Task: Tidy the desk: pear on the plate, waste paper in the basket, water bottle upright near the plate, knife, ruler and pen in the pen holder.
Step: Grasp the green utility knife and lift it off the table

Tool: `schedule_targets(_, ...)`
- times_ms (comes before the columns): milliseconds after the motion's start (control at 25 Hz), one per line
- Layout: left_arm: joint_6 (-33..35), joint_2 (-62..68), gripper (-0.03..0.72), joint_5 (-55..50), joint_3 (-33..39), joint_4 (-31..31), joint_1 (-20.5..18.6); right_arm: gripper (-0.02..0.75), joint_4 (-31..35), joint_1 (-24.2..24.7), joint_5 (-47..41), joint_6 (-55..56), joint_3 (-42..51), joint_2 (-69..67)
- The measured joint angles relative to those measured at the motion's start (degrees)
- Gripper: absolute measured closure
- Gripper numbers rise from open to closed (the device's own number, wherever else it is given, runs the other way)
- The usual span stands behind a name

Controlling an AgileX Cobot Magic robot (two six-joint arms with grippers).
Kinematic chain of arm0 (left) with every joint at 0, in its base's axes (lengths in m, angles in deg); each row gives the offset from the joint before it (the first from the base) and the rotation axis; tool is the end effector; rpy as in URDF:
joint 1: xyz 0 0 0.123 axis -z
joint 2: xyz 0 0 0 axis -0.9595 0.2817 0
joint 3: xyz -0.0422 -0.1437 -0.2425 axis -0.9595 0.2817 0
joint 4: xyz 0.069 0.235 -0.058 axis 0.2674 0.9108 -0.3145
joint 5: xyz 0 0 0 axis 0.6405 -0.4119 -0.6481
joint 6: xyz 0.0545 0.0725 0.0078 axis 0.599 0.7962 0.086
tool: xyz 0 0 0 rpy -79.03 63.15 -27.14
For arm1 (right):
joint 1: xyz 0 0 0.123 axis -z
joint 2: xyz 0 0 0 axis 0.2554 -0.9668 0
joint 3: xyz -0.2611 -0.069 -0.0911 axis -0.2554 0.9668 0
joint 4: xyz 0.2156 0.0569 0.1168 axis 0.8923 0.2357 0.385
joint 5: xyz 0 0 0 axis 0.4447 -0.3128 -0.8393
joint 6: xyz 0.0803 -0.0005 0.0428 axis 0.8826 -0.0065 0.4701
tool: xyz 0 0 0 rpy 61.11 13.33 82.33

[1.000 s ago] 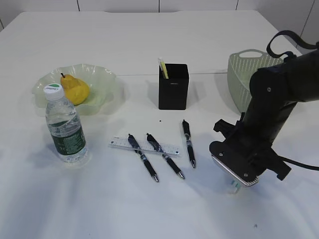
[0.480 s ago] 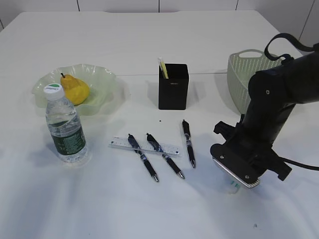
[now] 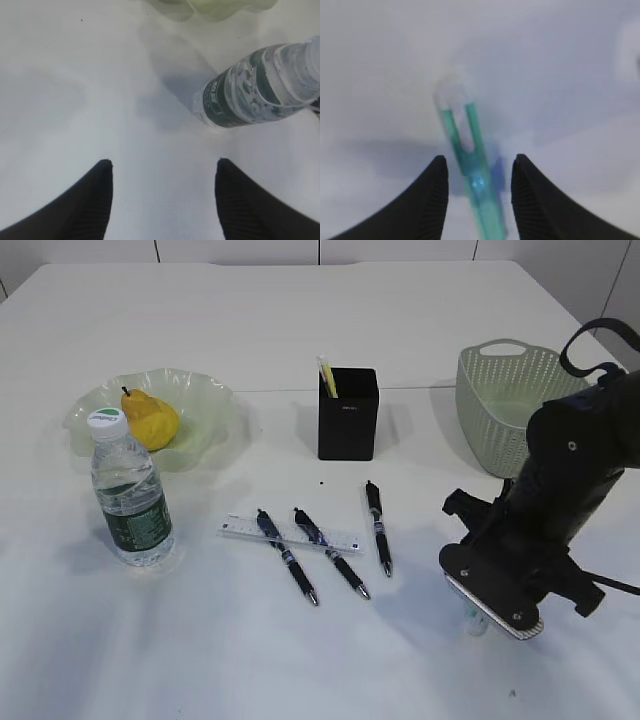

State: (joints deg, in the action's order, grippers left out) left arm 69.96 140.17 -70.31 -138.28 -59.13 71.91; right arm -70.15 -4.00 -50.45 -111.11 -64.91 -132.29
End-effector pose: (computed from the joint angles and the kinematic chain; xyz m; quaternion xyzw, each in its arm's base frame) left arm 0.2497 -0.0085 0.2626 -0.0707 0.9565 -0.1032 0.2636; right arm 0.3073 0.0999 0.1336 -0.9051 0.4160 -0.0777 0.0404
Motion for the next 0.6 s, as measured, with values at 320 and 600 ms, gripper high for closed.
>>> schedule_targets(320,0.00,0.00,0.232,0.20,0.00,0.00,0.00,0.425,-0.11,0.00,4.02,0.03,0.09,-2.17)
schedule_targets(600,0.00,0.00,0.232,0.23,0.00,0.00,0.00,0.426,-0.61,0.00,4.95,-0.24,0.22,-2.30)
